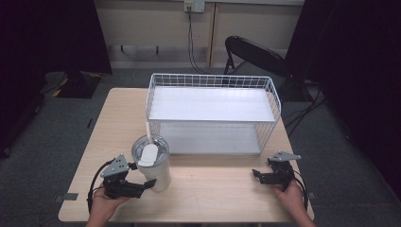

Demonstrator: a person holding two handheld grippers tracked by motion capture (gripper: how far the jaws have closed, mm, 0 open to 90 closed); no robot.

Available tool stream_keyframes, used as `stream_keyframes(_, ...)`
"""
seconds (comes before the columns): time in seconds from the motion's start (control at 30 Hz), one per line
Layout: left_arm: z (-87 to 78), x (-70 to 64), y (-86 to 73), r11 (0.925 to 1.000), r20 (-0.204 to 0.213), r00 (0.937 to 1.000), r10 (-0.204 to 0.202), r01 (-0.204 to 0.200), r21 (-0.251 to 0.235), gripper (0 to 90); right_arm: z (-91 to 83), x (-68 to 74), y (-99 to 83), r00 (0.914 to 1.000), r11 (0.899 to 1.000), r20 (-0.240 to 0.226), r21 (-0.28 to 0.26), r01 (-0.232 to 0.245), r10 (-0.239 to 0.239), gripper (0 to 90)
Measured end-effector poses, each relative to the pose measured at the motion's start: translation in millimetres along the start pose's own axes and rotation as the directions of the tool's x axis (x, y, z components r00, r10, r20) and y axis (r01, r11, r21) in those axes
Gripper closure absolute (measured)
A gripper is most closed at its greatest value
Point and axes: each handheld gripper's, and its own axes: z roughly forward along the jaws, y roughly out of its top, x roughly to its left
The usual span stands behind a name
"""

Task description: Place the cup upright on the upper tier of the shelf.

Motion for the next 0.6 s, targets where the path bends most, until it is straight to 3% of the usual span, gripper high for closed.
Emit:
stream_keyframes(0.17, 3.8, -0.5, 1.2, 0.9999, 0.000, 1.0000, -0.006, 0.006, -0.015, 12.7, -0.1, 0.0, 0.0, 1.0000, 1.000, 0.000, 0.001, 0.000, 0.000, 15.3)
stream_keyframes(0.37, 11.4, -3.7, 0.9, 0.9982, -0.036, 0.9979, 0.053, -0.054, -0.024, 10.8, 0.0, 0.0, 0.0, 1.0000, 1.000, 0.000, 0.000, 0.000, 0.000, 15.4)
stream_keyframes(0.6, 16.0, -3.2, 3.4, 0.9977, -0.033, 0.9982, 0.051, -0.052, -0.044, 9.0, 0.0, 0.0, 0.0, 1.0000, 1.000, 0.000, 0.000, 0.000, 0.000, 15.3)
